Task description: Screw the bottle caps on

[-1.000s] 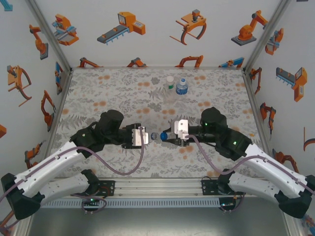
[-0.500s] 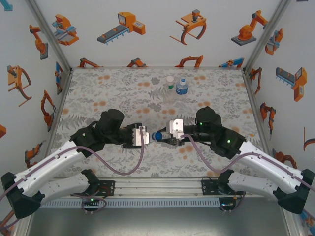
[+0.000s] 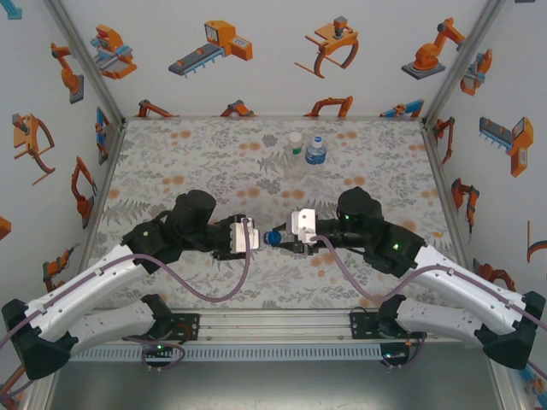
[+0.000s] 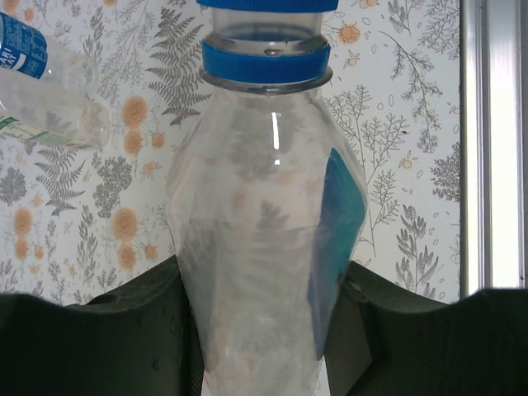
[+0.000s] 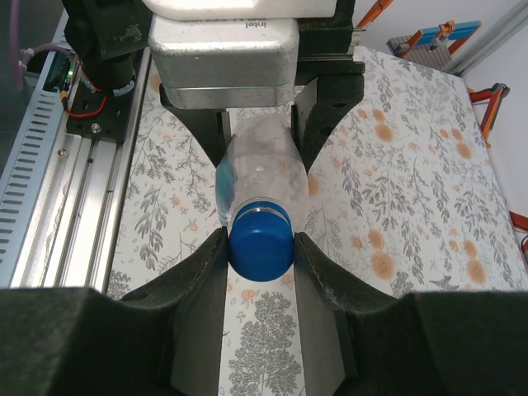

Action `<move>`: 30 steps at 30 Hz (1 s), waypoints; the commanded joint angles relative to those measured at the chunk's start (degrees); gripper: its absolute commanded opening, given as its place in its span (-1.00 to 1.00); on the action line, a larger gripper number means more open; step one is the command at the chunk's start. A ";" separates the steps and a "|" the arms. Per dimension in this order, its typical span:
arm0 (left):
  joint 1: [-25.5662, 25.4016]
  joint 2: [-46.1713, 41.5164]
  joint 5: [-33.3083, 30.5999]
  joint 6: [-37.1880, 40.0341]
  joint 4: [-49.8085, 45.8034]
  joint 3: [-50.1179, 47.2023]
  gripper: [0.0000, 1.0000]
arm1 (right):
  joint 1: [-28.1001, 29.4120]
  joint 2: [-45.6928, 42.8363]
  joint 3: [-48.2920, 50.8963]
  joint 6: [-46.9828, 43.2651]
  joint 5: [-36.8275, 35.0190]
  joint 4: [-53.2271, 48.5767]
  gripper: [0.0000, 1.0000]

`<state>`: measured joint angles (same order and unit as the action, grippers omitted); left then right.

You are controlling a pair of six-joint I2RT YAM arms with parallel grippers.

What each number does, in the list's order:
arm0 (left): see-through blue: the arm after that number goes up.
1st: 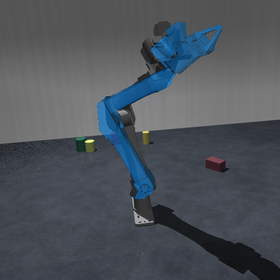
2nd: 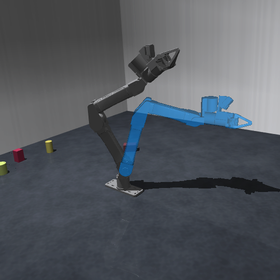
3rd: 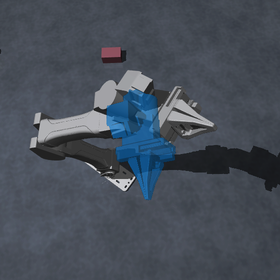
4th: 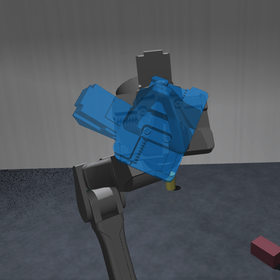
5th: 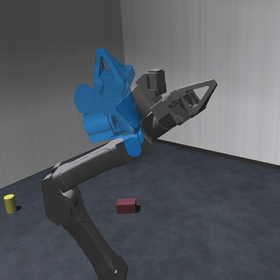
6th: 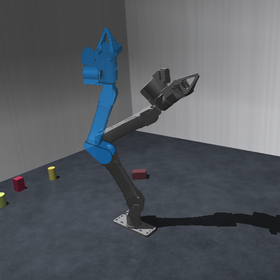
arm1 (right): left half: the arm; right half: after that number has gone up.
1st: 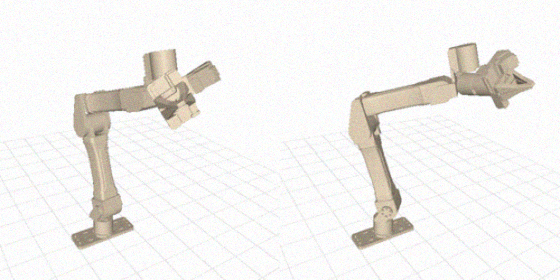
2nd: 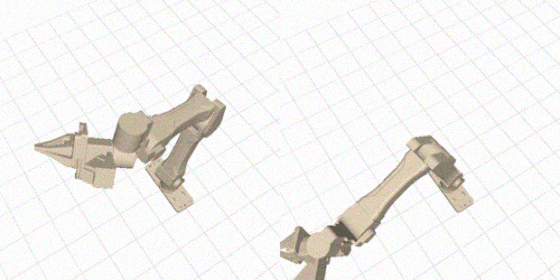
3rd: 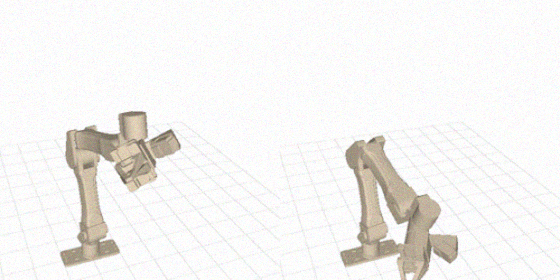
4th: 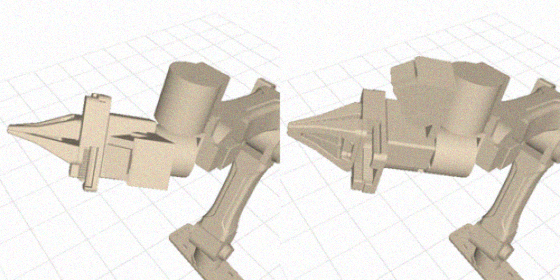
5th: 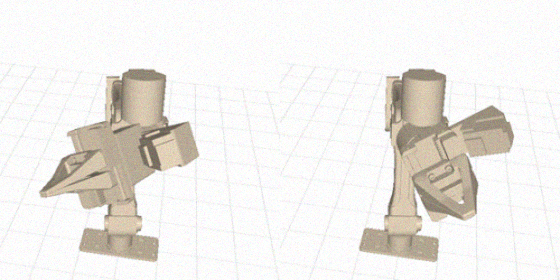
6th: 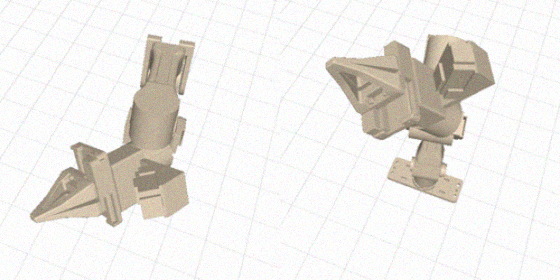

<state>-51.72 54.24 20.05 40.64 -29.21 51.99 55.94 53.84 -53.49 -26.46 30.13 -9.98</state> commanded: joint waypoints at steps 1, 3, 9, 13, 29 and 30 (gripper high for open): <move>-0.15 -0.21 2.43 -1.95 1.34 2.56 -1.00 | 1.25 0.83 -0.73 -0.44 0.70 0.25 -1.00; -0.14 -0.31 3.42 -2.37 1.18 2.81 -1.00 | 1.39 1.16 -1.06 -1.16 0.29 -0.30 -1.00; -0.13 -0.84 5.50 -2.67 1.35 2.76 -1.00 | 1.49 1.88 -1.27 -4.90 0.55 -1.79 -1.00; -0.13 -0.89 5.82 -3.35 1.88 2.68 -1.00 | 1.49 1.92 -0.73 -5.77 0.46 -1.67 -1.00; -0.13 0.83 -1.49 -4.03 6.84 1.19 -1.00 | 1.51 3.42 -0.82 61.41 -27.78 -3.66 -1.00; -0.08 1.05 -1.42 -4.08 7.29 1.10 -1.00 | 1.51 3.60 -0.95 66.46 -29.09 -4.31 -1.00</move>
<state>-51.55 55.53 16.45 37.54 -28.42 52.05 57.43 56.25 -54.30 19.44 9.45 -9.91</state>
